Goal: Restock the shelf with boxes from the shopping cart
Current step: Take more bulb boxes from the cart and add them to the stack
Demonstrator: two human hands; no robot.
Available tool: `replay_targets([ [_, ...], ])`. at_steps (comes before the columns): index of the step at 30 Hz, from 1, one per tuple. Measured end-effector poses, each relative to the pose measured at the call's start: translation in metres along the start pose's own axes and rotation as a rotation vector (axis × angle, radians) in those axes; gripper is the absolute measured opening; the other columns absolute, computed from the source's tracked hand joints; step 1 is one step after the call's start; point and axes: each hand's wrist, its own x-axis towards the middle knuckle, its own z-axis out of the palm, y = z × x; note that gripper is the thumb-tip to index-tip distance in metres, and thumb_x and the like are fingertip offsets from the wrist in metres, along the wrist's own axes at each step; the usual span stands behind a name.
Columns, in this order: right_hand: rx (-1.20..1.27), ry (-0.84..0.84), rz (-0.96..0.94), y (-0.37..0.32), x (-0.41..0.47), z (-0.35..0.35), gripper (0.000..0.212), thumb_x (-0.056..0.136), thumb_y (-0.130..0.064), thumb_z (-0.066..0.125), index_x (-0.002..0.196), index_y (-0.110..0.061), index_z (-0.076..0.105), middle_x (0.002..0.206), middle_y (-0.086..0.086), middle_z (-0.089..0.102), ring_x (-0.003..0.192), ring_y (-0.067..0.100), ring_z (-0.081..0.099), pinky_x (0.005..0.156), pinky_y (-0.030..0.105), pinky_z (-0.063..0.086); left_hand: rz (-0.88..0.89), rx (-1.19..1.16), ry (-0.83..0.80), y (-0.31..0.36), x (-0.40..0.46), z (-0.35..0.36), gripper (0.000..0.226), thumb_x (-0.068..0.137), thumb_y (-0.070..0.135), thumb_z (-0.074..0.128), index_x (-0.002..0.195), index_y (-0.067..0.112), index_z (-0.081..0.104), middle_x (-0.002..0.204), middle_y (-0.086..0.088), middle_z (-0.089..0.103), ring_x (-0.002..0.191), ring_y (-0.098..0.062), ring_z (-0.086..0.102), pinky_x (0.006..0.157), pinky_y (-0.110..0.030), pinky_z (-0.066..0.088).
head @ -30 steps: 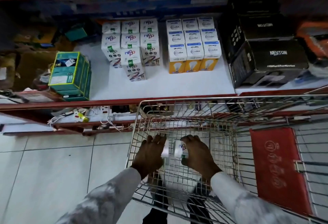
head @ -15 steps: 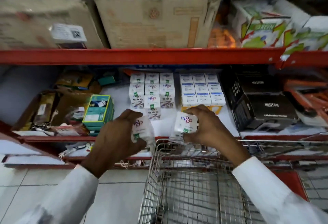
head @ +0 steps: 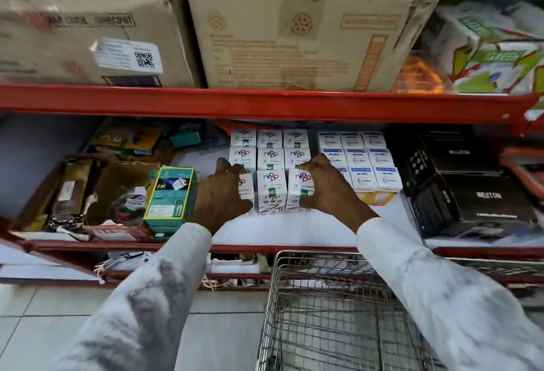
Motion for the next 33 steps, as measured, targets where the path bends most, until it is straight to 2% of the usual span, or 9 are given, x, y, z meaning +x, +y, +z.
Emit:
replay_targets([
  [4, 0.009, -0.023, 0.004, 0.004, 0.011, 0.009, 0.091, 0.057, -0.024, 0.09, 0.137, -0.01, 0.051, 0.136, 0.011, 0.044, 0.119, 0.03, 0.054, 0.105, 0.037, 0.046, 0.018, -0.062, 0.003, 0.0, 0.01, 0.01, 0.073, 0.062, 0.037, 0.077, 0.127, 0.017, 0.052, 0.119, -0.012, 0.045, 0.083, -0.042, 0.066, 0.076, -0.047, 0.057],
  [10, 0.045, 0.058, -0.034, 0.011, 0.008, 0.02, 0.083, 0.061, -0.019, 0.086, 0.137, -0.014, 0.052, 0.129, 0.009, 0.046, 0.119, 0.029, 0.053, 0.105, 0.036, 0.045, 0.035, -0.136, 0.064, -0.004, 0.008, 0.022, 0.071, 0.063, 0.03, 0.069, 0.132, 0.025, 0.052, 0.123, -0.008, 0.044, 0.081, -0.04, 0.066, 0.076, -0.045, 0.059],
  [14, 0.137, 0.216, -0.029, 0.008, -0.022, 0.031, 0.078, 0.068, -0.021, 0.079, 0.138, -0.024, 0.045, 0.133, 0.005, 0.041, 0.112, 0.028, 0.055, 0.095, 0.038, 0.052, 0.07, -0.26, 0.195, -0.013, -0.015, 0.029, 0.069, 0.068, 0.032, 0.07, 0.134, 0.027, 0.047, 0.134, -0.005, 0.042, 0.098, -0.033, 0.063, 0.083, -0.041, 0.058],
  [16, 0.241, 0.369, 0.046, 0.004, -0.041, 0.042, 0.07, 0.071, -0.023, 0.077, 0.134, -0.024, 0.046, 0.127, 0.001, 0.043, 0.103, 0.025, 0.058, 0.089, 0.036, 0.054, -0.04, -0.448, 0.31, -0.013, -0.031, 0.036, 0.069, 0.071, 0.032, 0.078, 0.132, 0.022, 0.049, 0.135, -0.007, 0.045, 0.107, -0.026, 0.059, 0.088, -0.033, 0.053],
  [19, 0.533, 0.528, 0.278, -0.007, -0.06, 0.066, 0.062, 0.066, -0.024, 0.083, 0.12, -0.015, 0.055, 0.115, 0.0, 0.052, 0.107, 0.025, 0.057, 0.088, 0.042, 0.055, -0.293, -0.781, 0.302, -0.012, -0.05, 0.054, 0.086, 0.066, 0.035, 0.088, 0.139, 0.019, 0.043, 0.142, -0.01, 0.048, 0.11, -0.028, 0.059, 0.09, -0.041, 0.055],
  [22, 0.7, 0.481, 0.48, -0.01, -0.054, 0.095, 0.073, 0.062, -0.024, 0.088, 0.124, -0.006, 0.053, 0.121, 0.01, 0.055, 0.116, 0.028, 0.054, 0.094, 0.046, 0.053, -0.338, -0.843, 0.211, -0.009, -0.053, 0.082, 0.099, 0.06, 0.028, 0.092, 0.143, 0.016, 0.038, 0.142, -0.011, 0.051, 0.113, -0.028, 0.059, 0.091, -0.045, 0.056],
  [25, 0.722, 0.462, 0.564, -0.011, -0.039, 0.102, 0.08, 0.061, -0.028, 0.088, 0.128, -0.004, 0.051, 0.124, 0.015, 0.057, 0.12, 0.031, 0.054, 0.098, 0.045, 0.05, -0.365, -0.891, 0.231, -0.002, -0.043, 0.093, 0.087, 0.059, 0.023, 0.093, 0.131, 0.017, 0.045, 0.126, -0.008, 0.064, 0.109, -0.025, 0.064, 0.088, -0.04, 0.057],
  [29, 0.688, 0.454, 0.569, -0.01, -0.025, 0.107, 0.072, 0.062, -0.03, 0.088, 0.121, -0.003, 0.055, 0.12, 0.014, 0.062, 0.117, 0.031, 0.057, 0.094, 0.035, 0.048, -0.426, -0.914, 0.283, 0.001, -0.029, 0.099, 0.073, 0.064, 0.02, 0.09, 0.123, 0.014, 0.049, 0.116, -0.009, 0.071, 0.098, -0.026, 0.071, 0.083, -0.034, 0.058],
  [33, 0.688, 0.493, 0.573, -0.004, -0.018, 0.113, 0.067, 0.06, -0.031, 0.087, 0.113, -0.004, 0.057, 0.111, 0.014, 0.067, 0.109, 0.032, 0.062, 0.09, 0.037, 0.053, -0.432, -0.895, 0.315, 0.004, -0.024, 0.098, 0.066, 0.069, 0.02, 0.087, 0.123, 0.011, 0.05, 0.118, -0.011, 0.071, 0.099, -0.025, 0.07, 0.077, -0.023, 0.05],
])
